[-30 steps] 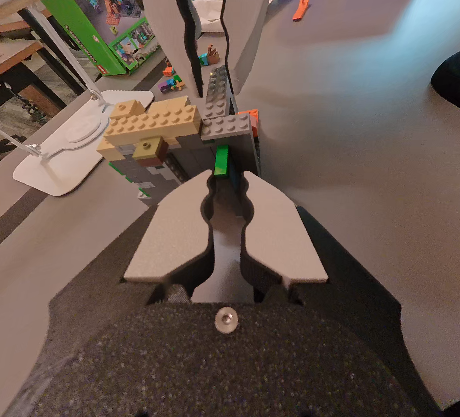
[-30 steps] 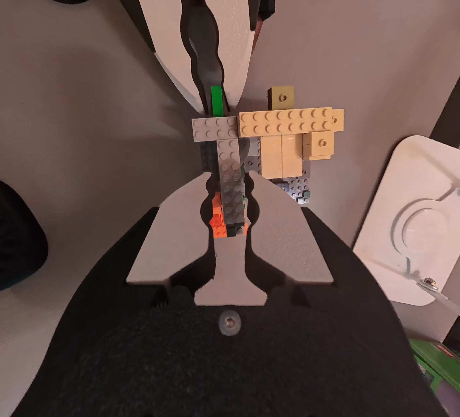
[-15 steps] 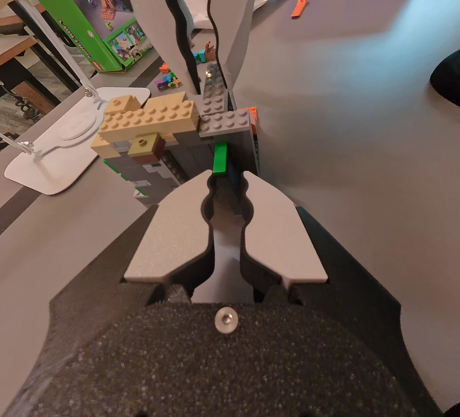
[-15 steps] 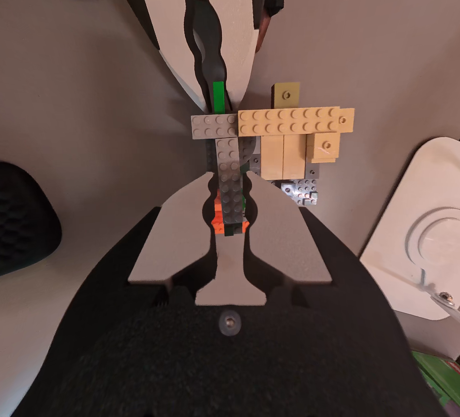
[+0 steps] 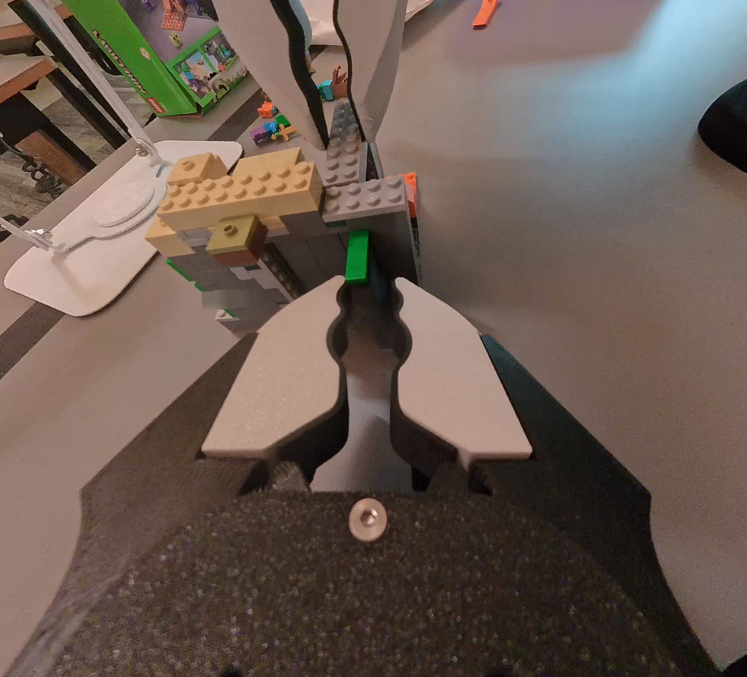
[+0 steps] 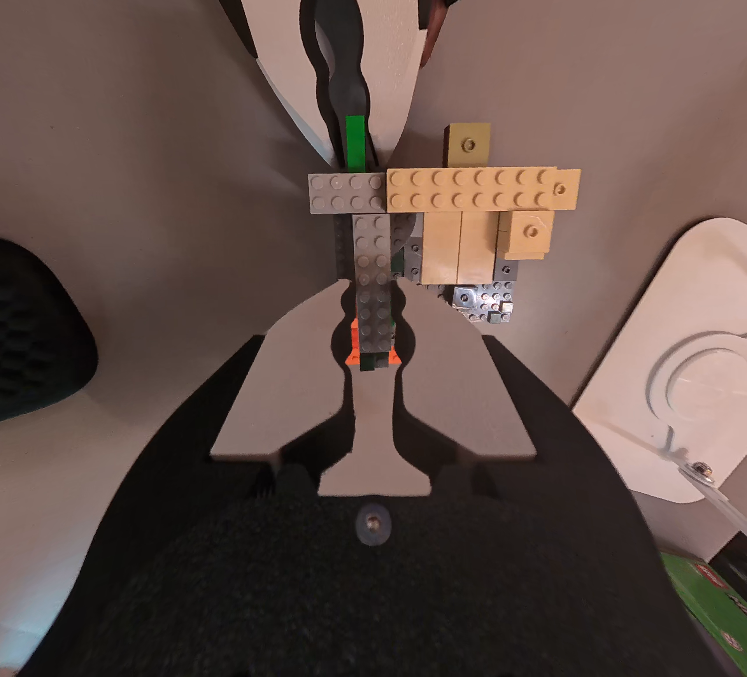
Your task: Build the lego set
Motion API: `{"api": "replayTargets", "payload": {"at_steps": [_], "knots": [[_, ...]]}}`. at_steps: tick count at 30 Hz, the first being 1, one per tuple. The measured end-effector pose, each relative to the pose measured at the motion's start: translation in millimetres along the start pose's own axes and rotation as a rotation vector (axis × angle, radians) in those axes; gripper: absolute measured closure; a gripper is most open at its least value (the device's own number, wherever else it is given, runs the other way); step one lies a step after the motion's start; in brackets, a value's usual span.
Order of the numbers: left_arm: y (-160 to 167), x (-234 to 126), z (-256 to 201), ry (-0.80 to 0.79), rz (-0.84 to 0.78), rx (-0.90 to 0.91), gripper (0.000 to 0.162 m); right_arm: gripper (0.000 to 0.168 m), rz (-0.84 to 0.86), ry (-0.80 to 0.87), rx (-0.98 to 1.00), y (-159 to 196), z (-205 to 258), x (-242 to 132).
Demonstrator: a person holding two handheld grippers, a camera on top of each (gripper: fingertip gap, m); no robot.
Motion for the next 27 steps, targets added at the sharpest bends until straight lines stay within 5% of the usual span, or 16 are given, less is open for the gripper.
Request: {"api": "replayTargets", "payload": {"at_steps": [27], "knots": [[-0.8,2.7,0.5,-0.012,0.004,0.006,0.148,0.153,0.161,-0.007,-0.081,-2.8,1.0,2.3]]}}
Point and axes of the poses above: each gripper's, where its closed fingertips meet, x out along the fingers, y out of its underside, z = x × y across the jaws, the point moved 2 cm from there along -x, back along the fingers, and after that the axes turned 8 degrees about -x, right-handed, at the moved point
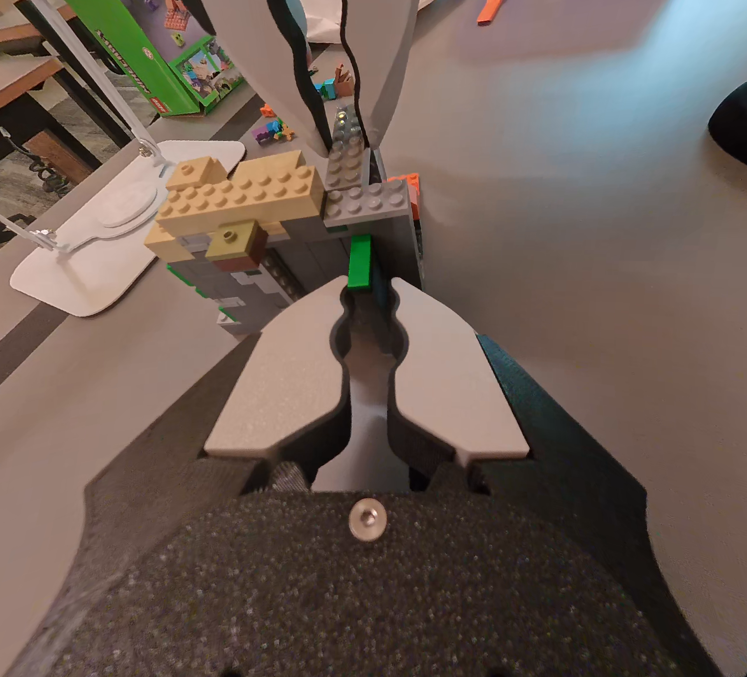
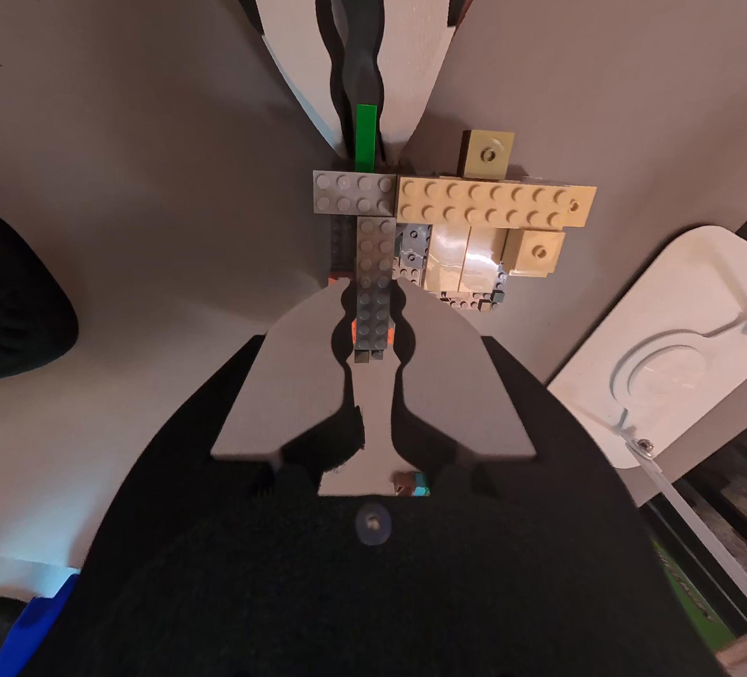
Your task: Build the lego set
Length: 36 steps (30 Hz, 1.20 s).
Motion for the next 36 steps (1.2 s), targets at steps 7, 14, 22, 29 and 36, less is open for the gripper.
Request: {"api": "replayTargets", "payload": {"at_steps": [7,14,22,29,36], "knots": [[0.0,1.2,-0.8,0.001,0.003,0.003,0.149,0.153,0.030,-0.001,-0.014,-1.7,0.4,0.5],[-0.4,1.6,-0.7,0.001,0.002,0.000,0.149,0.153,0.088,0.013,-0.049,-2.7,0.6,1.4],[-0.2,1.8,-0.2,0.007,0.000,-0.007,0.150,0.153,0.095,0.001,-0.043,-2.7,0.3,3.4],[0.3,2.0,0.2,0.008,0.003,-0.008,0.151,0.152,0.122,0.003,-0.065,-3.7,0.2,4.1],[0.9,2.1,-0.6,0.009,0.005,-0.002,0.150,0.151,-0.005,0.023,-0.031,-3.5,-0.1,-1.4]]}}
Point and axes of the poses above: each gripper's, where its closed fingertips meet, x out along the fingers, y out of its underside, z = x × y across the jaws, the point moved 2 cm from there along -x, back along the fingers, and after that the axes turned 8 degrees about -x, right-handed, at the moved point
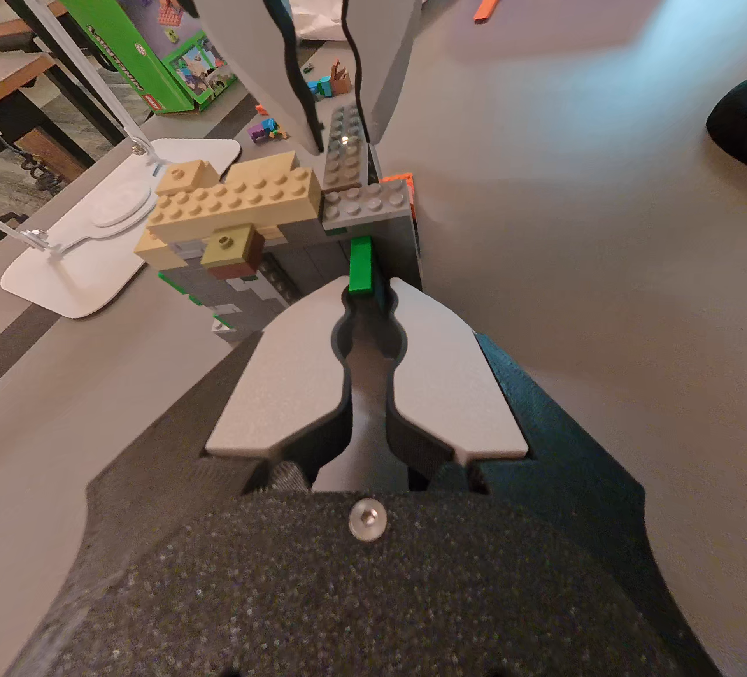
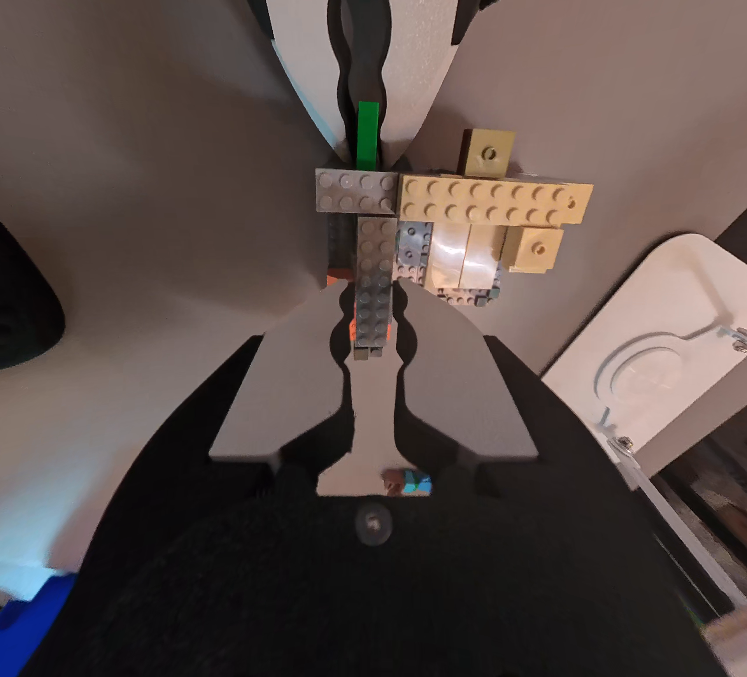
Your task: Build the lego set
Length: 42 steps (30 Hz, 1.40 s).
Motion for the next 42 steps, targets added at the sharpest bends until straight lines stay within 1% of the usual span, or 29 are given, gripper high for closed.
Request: {"api": "replayTargets", "payload": {"at_steps": [2,6,9,18,26,42], "knots": [[-0.2,0.0,0.3,0.000,-0.001,-0.002,0.150,0.148,-0.054,-0.004,0.014,-8.0,-1.2,-1.7],[0.2,-0.1,0.6,-0.001,0.000,-0.005,0.150,0.146,-0.056,0.009,-0.013,-17.4,-4.7,-0.4],[0.3,-0.1,0.8,-0.001,0.000,-0.006,0.150,0.152,-0.056,-0.015,-0.020,-20.8,-3.4,1.9],[0.8,0.4,2.0,-0.006,0.006,-0.014,0.152,0.153,-0.022,-0.037,-0.036,-23.3,-3.7,4.6],[0.9,0.6,2.1,-0.009,0.011,-0.020,0.153,0.153,0.007,-0.024,-0.043,-24.2,-1.7,6.2],[0.9,0.8,2.7,-0.028,0.013,-0.025,0.154,0.153,-0.041,0.004,-0.036,-24.6,-2.5,7.9]]}}
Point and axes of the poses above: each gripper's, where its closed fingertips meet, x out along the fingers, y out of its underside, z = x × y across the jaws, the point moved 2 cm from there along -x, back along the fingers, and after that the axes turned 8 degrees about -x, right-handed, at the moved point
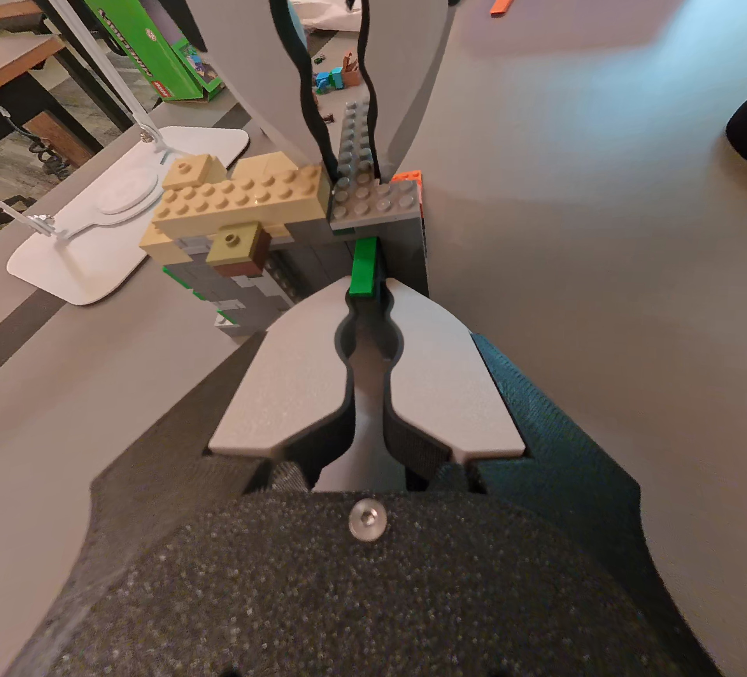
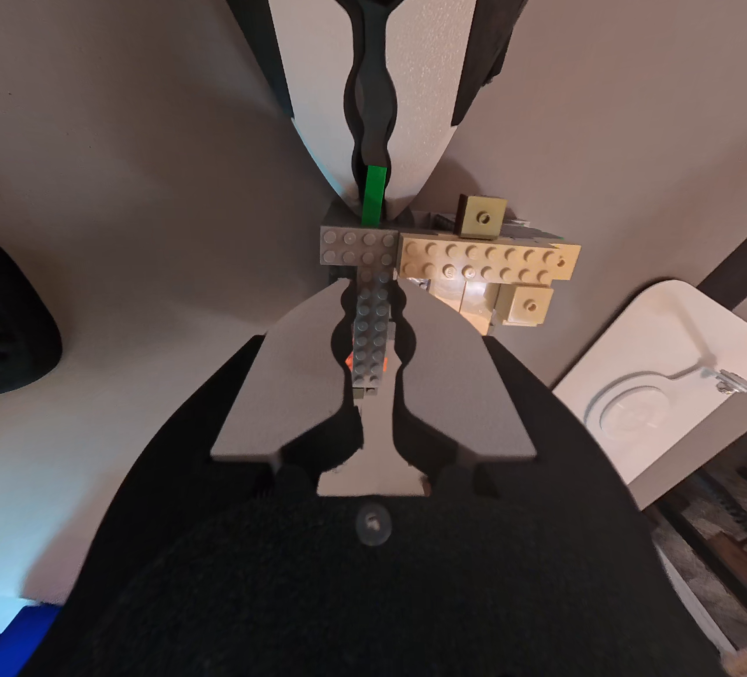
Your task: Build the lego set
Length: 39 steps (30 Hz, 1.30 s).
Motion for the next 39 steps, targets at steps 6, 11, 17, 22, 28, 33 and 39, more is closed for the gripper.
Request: {"api": "replayTargets", "payload": {"at_steps": [6,11,17,22,28,33,39], "knots": [[-0.4,-0.8,0.0,0.005,-0.006,0.001,0.150,0.144,-0.117,0.063,0.048,10.9,-7.5,-36.6],[-1.0,-1.9,-0.5,0.007,-0.011,0.000,0.147,0.144,-0.061,-0.013,0.086,35.6,2.9,-30.0],[-1.0,-3.4,-0.3,0.005,-0.014,-0.005,0.149,0.158,-0.017,-0.048,0.074,42.7,7.7,-14.9],[-1.0,-1.9,-1.4,0.007,-0.010,-0.003,0.150,0.159,0.022,-0.057,0.070,44.7,8.5,-14.8],[-0.9,-1.4,-1.8,0.008,-0.009,-0.006,0.150,0.159,0.092,-0.067,0.051,44.1,7.7,-13.3],[-0.9,-1.4,-1.9,0.007,-0.009,-0.008,0.151,0.159,0.110,-0.076,0.050,43.4,7.1,-13.8],[-0.7,-1.4,-2.0,0.005,-0.006,-0.010,0.150,0.159,0.106,-0.069,0.062,43.0,7.3,-14.4]]}}
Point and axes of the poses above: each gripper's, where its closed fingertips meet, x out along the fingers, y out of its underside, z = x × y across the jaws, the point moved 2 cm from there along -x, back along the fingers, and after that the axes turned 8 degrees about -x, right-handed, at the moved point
